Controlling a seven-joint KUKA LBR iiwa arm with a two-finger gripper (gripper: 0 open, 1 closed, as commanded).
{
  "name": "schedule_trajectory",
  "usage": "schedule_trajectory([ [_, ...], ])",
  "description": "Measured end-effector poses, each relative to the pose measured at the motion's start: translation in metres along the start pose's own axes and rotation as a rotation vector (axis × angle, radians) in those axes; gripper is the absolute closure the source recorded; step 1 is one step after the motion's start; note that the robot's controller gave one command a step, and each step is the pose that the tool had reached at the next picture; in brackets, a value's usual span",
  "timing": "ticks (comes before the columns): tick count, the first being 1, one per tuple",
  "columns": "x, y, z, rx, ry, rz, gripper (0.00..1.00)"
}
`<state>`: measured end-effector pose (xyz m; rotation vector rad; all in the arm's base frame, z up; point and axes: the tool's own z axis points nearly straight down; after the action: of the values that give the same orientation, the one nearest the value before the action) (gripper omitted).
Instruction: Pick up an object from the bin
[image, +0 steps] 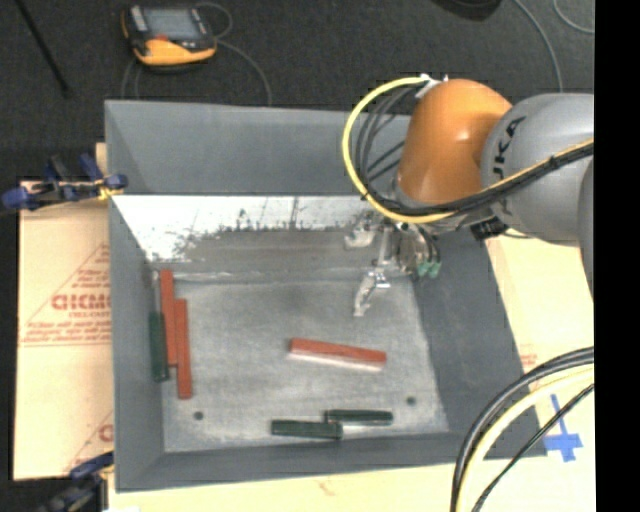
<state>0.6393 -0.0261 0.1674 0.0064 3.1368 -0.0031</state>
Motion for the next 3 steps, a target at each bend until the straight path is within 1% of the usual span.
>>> schedule_trajectory([
  [1, 0.0374, 0.0165, 0.0863, -0.005, -0.017, 0.018, 1.0],
  [2, 0.0366, 0.0158, 0.0883, -0.003, -0.026, 0.018, 0.0],
  [3, 0.0369, 0.0158, 0.0884, -0.003, -0.024, 0.018, 0.0],
])
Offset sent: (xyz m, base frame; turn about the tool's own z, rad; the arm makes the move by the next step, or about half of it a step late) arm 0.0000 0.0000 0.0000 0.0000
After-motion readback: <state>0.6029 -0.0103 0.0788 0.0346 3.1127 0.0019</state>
